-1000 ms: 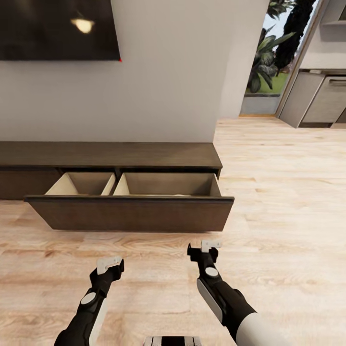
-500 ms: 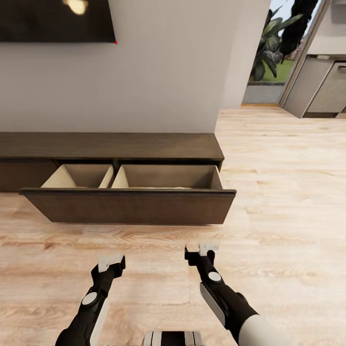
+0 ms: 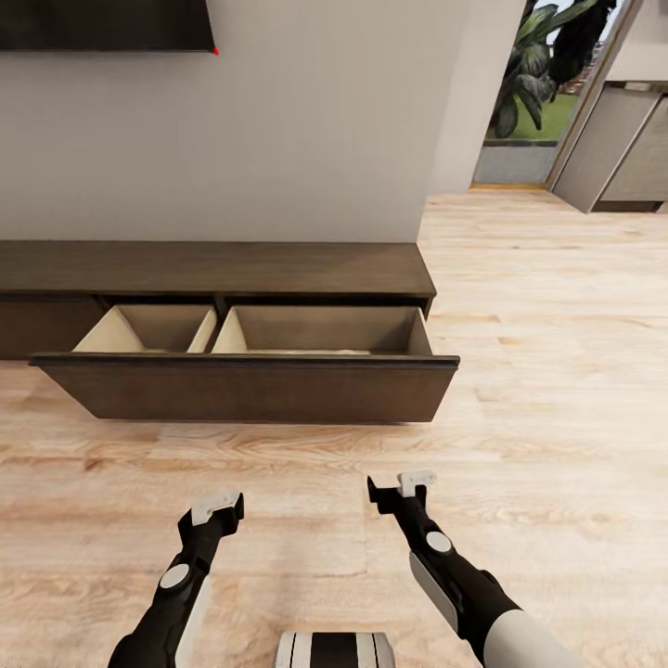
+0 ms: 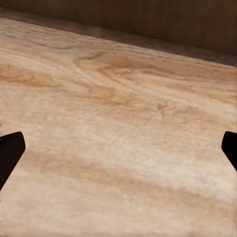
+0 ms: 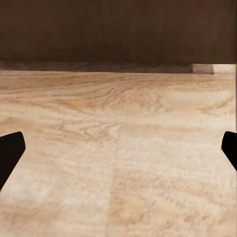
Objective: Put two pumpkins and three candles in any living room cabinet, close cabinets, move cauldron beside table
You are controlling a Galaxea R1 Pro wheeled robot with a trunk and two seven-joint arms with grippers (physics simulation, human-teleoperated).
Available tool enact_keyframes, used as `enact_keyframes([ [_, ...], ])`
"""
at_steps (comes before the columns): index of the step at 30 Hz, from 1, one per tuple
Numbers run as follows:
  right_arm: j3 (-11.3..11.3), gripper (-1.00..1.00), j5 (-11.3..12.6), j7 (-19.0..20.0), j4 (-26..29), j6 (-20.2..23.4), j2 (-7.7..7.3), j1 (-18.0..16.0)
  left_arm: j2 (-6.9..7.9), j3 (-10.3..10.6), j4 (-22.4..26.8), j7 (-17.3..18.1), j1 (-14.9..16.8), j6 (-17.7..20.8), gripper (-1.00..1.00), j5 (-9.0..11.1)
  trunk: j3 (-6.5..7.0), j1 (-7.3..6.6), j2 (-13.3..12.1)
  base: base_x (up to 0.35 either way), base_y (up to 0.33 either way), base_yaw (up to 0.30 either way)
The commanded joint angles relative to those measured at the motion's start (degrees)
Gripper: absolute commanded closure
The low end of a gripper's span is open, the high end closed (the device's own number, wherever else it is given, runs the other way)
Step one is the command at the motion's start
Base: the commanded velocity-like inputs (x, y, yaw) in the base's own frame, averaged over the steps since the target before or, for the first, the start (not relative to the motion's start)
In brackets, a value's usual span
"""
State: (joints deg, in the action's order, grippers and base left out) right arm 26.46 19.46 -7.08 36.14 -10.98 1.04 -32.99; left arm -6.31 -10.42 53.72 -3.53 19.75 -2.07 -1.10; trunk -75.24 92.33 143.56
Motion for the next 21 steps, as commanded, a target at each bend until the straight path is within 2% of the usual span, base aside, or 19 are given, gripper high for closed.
enact_keyframes([
  [1,0.4,-1.00,0.6,-0.4,-0.1,-0.6,-0.06,-0.1,-0.05,-0.1,0.0,-0.1,0.0,-0.2,-1.00,-0.1,-0.04,-0.01,0.0,0.000,0.000,0.000],
  [8,0.1,-1.00,0.8,-0.5,-0.2,-1.0,-0.03,-0.1,-0.02,0.0,0.0,-0.2,0.0,-0.1,-1.00,-0.1,-0.04,-0.01,0.0,0.038,0.025,0.000],
  [15,-3.1,-1.00,0.8,-0.4,-1.5,-1.3,0.00,-0.1,-0.02,1.4,0.0,-0.3,0.0,-0.1,-1.00,-0.2,-0.04,-0.01,0.0,0.227,0.066,0.000],
  [21,-3.6,-1.00,0.8,-0.2,-1.9,-1.3,-0.08,-0.1,-0.01,1.5,0.0,-0.3,0.0,0.0,-1.00,-0.2,-0.04,-0.01,0.0,0.313,0.086,0.000],
])
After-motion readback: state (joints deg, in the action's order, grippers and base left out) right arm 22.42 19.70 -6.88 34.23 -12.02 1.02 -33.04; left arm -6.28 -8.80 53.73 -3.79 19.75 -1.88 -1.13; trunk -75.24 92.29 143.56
